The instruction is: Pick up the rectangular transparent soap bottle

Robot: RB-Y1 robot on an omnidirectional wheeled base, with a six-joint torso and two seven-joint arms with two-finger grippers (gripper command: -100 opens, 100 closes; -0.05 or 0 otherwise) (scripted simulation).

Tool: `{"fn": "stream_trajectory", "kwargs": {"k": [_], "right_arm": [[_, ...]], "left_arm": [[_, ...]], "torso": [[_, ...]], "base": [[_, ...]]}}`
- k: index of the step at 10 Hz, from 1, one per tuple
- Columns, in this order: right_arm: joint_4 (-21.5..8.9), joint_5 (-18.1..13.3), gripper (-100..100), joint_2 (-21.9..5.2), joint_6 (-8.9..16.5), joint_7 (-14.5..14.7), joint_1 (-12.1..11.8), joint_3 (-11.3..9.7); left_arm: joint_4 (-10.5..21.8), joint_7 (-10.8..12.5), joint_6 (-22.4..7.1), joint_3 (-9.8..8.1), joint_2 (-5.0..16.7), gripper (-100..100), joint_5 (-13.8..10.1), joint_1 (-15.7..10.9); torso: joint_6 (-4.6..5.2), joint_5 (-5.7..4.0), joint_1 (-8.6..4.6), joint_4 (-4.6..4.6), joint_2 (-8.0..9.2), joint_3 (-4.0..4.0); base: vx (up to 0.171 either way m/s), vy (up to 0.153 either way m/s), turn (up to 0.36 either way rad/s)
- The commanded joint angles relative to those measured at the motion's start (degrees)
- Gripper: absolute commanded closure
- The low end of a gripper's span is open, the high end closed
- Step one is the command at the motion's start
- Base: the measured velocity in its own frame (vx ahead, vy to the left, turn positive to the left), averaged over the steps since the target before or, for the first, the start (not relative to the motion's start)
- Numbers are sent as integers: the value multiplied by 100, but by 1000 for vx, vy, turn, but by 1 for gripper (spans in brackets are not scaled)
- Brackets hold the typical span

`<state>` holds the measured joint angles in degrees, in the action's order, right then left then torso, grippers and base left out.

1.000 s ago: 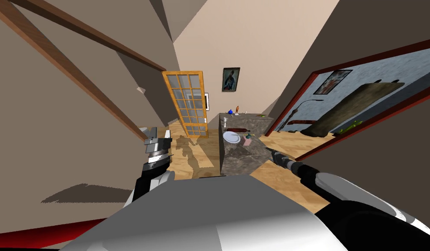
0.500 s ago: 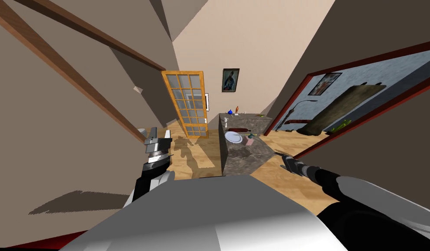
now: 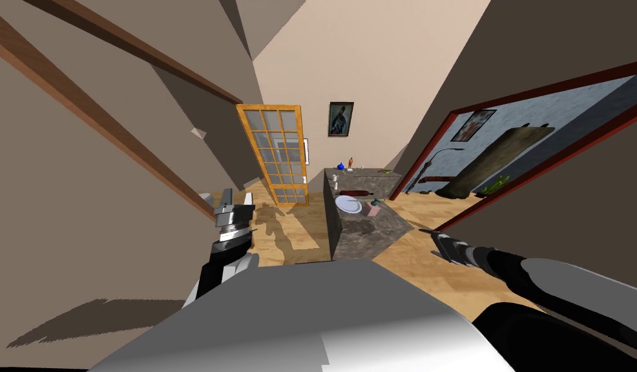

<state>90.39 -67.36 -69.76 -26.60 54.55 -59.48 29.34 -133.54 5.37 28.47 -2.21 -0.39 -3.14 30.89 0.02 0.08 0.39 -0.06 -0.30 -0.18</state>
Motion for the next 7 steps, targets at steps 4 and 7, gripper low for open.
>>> {"fn": "stream_trajectory", "kwargs": {"k": [4,7], "right_arm": [[-417,339,-100,-759,-326,-684,-471,278],[-623,547,-100,-1205,-504,-1068,-665,402]], "left_arm": [[0,0,0,0,0,0,0,0],[0,0,0,0,0,0,0,0]], "torso": [[-1,-3,-11,0,1,0],[1,-3,-12,0,3,1]], "base": [[60,71,-51],[52,68,-82]]}}
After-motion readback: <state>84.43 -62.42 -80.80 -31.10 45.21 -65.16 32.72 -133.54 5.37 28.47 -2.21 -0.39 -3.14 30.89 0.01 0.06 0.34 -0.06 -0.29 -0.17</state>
